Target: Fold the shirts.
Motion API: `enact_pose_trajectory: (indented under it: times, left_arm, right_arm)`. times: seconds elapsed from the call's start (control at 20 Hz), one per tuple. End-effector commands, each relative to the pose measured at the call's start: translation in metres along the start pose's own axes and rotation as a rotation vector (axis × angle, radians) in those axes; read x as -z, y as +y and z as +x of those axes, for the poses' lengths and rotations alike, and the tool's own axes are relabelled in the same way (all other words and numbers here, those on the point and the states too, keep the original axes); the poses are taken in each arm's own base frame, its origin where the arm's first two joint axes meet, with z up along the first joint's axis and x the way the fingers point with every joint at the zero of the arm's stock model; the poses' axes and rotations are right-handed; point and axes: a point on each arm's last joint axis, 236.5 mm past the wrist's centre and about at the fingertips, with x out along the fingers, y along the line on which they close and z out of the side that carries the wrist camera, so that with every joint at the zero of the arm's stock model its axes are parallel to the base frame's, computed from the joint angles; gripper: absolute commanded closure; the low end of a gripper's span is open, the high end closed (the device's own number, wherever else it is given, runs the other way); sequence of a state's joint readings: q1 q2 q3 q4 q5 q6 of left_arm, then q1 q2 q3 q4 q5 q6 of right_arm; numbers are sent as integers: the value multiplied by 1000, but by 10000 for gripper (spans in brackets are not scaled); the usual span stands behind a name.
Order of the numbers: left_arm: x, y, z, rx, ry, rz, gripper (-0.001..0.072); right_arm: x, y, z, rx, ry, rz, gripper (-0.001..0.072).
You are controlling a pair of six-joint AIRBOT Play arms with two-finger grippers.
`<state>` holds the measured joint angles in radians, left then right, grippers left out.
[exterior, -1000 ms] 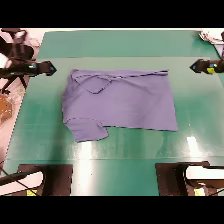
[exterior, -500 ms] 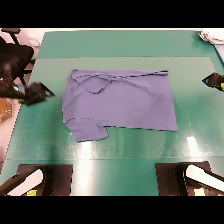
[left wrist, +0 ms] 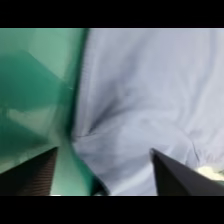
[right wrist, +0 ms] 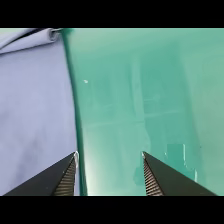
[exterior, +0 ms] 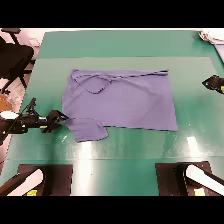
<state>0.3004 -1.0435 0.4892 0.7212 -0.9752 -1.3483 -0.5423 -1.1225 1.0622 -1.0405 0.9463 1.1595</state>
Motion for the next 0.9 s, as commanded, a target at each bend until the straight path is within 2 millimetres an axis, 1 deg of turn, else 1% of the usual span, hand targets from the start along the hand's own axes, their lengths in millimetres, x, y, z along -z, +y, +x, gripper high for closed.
enact_pose_trajectory:
  times: [0.0, 0.2, 0.45, 0.55, 0.6, 0.65, 0.85]
  left_arm:
    - [-4, 13, 8, -18, -45, -35, 40]
    - [-1, 14, 9, -18, -31, -30, 40]
    - [13, 10, 9, 1, 31, -26, 41]
    - [14, 9, 9, 3, 33, -28, 41]
    - [13, 7, 9, 9, 31, -32, 56]
    - [13, 4, 10, 19, 30, -35, 123]
    - [25, -7, 19, 17, 56, 22, 129]
  right_arm:
    - [2, 15, 4, -22, 11, -32, 242]
    - [5, 31, 8, -44, 21, -68, 243]
    - [5, 32, 8, -45, 22, -67, 243]
    - [5, 32, 8, -45, 22, -67, 243]
    - [5, 32, 8, -45, 22, -67, 242]
    - [5, 32, 8, -45, 22, -67, 243]
    - [5, 31, 8, -44, 21, -67, 243]
